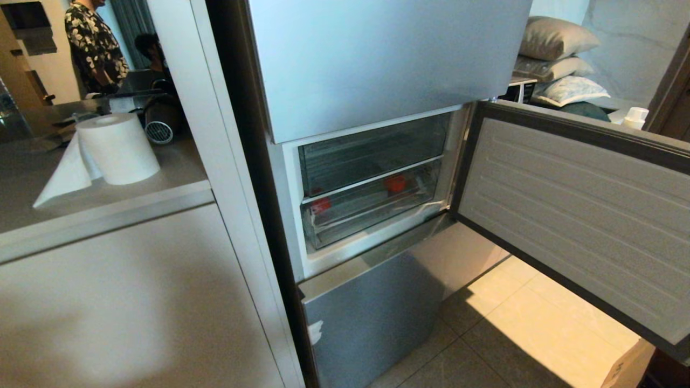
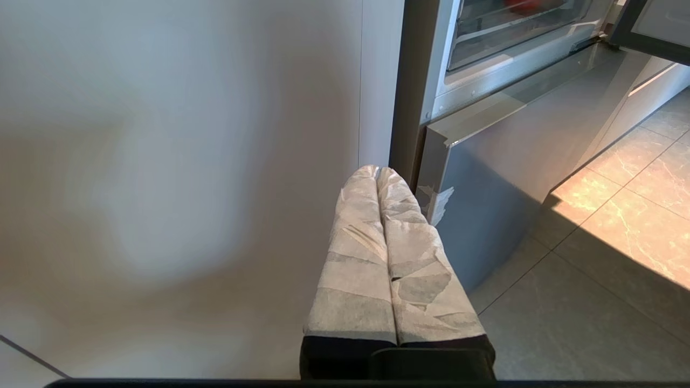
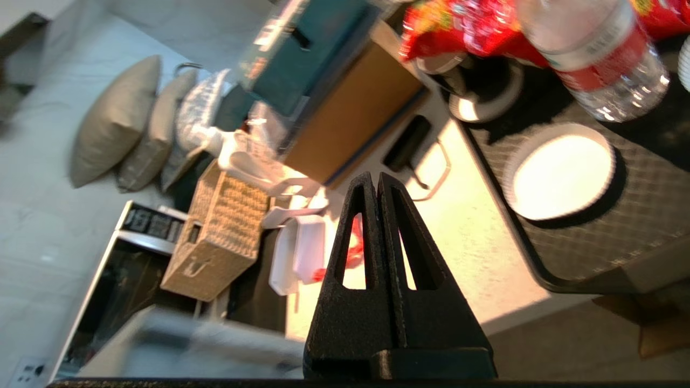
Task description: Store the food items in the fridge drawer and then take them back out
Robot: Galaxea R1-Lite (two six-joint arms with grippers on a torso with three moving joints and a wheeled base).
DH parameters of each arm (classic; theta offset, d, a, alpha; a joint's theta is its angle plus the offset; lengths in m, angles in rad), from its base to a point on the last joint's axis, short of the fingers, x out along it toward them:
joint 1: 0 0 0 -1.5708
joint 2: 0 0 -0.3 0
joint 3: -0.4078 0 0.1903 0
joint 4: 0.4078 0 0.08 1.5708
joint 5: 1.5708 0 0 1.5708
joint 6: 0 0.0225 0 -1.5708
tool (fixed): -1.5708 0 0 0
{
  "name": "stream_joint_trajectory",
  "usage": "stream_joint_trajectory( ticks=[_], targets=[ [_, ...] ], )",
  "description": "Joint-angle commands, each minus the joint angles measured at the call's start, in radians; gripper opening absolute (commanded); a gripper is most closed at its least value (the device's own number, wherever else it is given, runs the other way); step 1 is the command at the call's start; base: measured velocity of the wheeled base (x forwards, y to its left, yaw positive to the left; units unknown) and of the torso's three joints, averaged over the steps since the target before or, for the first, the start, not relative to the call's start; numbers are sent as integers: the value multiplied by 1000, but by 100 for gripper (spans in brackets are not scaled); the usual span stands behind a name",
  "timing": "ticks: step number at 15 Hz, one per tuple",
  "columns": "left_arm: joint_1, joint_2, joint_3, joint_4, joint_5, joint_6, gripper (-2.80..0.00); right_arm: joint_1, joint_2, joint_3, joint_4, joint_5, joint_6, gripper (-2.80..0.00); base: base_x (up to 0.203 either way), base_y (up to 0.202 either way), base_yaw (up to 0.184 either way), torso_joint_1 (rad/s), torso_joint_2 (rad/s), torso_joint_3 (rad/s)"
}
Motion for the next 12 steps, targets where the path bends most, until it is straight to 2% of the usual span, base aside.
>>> stream_joint_trajectory(
  ticks=[1, 6, 9, 12],
  targets=[
    [0, 0, 2, 0, 0, 0, -280, -7, 55, -1, -4, 8, 18, -280, 0, 0, 0, 0, 0, 0],
    [-2, 0, 2, 0, 0, 0, -280, -7, 100, -14, -5, 145, 116, -280, 0, 0, 0, 0, 0, 0],
    [0, 0, 2, 0, 0, 0, -280, -6, 119, -16, -5, 278, 158, -280, 0, 0, 0, 0, 0, 0],
    [0, 0, 2, 0, 0, 0, -280, 23, 184, -77, -8, 347, 207, -280, 0, 0, 0, 0, 0, 0]
  ],
)
